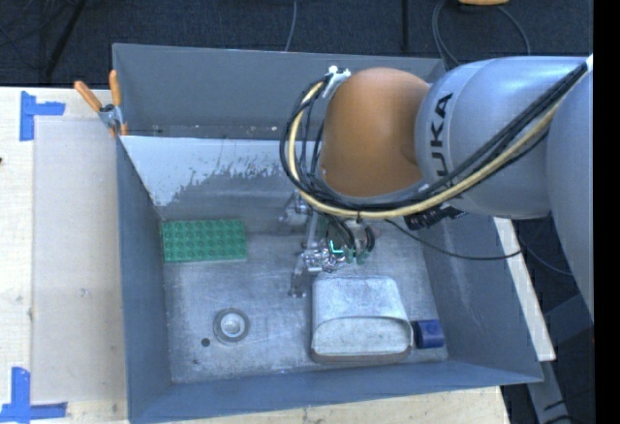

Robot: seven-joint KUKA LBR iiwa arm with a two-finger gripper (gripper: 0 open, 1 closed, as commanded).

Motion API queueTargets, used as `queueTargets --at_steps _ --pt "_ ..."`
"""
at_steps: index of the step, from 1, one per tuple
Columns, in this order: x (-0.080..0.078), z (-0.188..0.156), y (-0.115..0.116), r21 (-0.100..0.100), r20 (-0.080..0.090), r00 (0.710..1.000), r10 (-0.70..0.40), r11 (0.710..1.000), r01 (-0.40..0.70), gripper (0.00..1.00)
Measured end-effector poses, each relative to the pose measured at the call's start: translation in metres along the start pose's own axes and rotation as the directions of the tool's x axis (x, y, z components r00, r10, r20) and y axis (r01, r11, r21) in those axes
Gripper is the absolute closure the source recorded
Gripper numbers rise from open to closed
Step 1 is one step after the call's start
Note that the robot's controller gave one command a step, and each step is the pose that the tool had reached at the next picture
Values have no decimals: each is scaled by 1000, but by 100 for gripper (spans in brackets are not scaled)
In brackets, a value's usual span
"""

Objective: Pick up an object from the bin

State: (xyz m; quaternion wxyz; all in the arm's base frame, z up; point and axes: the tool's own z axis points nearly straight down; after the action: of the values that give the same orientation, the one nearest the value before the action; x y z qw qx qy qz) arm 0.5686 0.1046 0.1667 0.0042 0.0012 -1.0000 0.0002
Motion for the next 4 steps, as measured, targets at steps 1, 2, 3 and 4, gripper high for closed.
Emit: queueTargets --at_steps 1,2,3,4 --pt "-46 84 88 -4 19 997 -80 997 80 0" --pt "-52 65 145 -2 13 988 -153 988 153 0" --pt "-54 66 132 -2 9 985 171 985 -171 0" --pt "-58 90 115 -15 16 949 316 949 -316 0"
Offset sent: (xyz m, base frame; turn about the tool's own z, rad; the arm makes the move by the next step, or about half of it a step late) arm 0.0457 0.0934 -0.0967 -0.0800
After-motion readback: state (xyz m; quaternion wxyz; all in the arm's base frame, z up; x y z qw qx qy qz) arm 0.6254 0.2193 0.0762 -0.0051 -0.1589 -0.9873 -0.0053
